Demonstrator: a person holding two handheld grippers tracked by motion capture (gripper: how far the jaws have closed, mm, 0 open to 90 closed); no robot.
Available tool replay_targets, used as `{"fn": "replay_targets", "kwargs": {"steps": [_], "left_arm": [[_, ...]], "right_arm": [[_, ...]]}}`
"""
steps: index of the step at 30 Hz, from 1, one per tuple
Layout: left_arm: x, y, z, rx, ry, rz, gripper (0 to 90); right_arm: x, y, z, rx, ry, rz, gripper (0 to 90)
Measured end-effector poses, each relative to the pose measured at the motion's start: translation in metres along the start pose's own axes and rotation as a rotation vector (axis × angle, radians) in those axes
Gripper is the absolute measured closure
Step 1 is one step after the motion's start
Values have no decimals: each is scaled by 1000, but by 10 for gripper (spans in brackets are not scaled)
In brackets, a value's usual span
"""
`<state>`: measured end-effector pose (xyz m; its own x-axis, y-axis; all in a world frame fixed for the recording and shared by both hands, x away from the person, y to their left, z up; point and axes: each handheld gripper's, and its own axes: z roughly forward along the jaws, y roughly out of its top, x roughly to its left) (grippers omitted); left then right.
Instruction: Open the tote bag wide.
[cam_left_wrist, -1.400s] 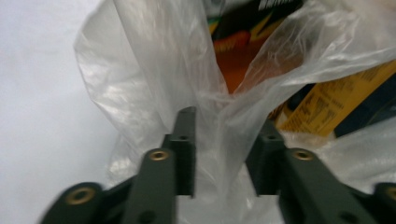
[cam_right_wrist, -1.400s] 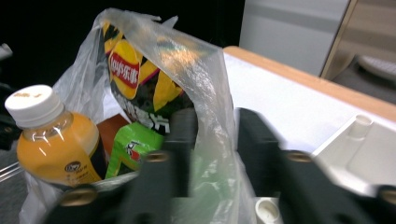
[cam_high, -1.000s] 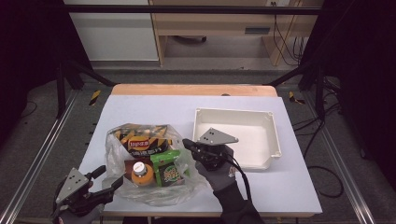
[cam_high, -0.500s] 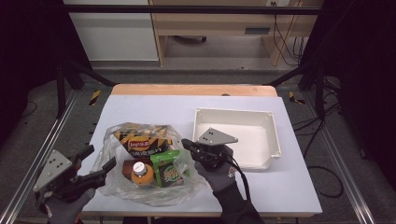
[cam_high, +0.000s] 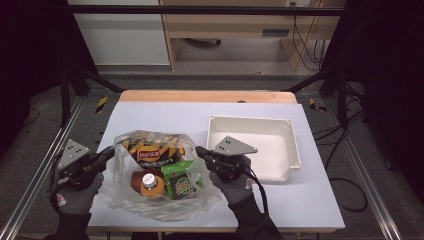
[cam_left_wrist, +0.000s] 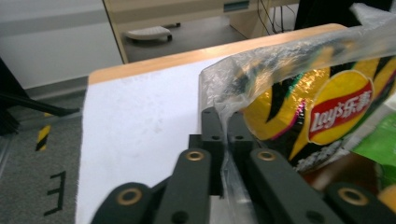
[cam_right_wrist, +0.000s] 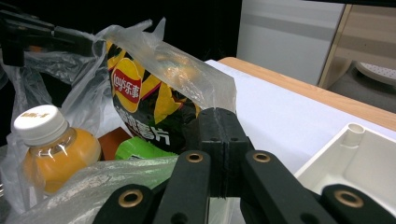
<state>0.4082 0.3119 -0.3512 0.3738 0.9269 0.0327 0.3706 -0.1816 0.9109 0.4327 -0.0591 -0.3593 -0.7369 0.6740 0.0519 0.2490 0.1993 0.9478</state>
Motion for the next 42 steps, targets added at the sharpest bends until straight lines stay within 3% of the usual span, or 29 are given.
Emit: {"fn": "replay_targets", "kwargs": {"steps": [6,10,15,18,21,25,29,31,33,35,36,37,40,42], "left_arm": [[13,7,2,-71,11,-65,897],[21,10,7,-86,28,-94,897],[26,11,29,-15,46,-87,896],[30,4,46,30,29,-103,896],[29,-3,55,39,11,-117,896],[27,-4,48,-5,11,-102,896],[29,6,28,-116,8,-112,897],[27,12,27,-128,40,-88,896],[26,17,35,-101,71,-80,896],[28,17,41,-78,68,-87,896],[32,12,53,-15,60,-99,896],[32,12,53,-15,60,-99,896],[33,-3,71,74,17,-124,896],[31,-13,79,106,1,-137,896]], "right_arm": [[0,9,11,-53,-37,-15,900],[-5,12,19,-82,-76,5,900],[-12,11,35,-45,-128,-9,900],[-17,6,48,2,-149,-6,900],[-17,5,51,10,-149,-10,900],[-17,5,52,5,-153,-11,900],[-18,10,43,-58,-161,-9,900],[-20,12,43,-70,-157,-1,900],[-19,13,49,-51,-195,-22,899],[-19,12,51,-42,-202,-19,899],[-22,8,58,15,-204,-17,898],[-23,6,60,31,-206,-22,898],[-23,0,64,80,-184,-23,899],[-23,-1,65,92,-178,-24,900]]}}
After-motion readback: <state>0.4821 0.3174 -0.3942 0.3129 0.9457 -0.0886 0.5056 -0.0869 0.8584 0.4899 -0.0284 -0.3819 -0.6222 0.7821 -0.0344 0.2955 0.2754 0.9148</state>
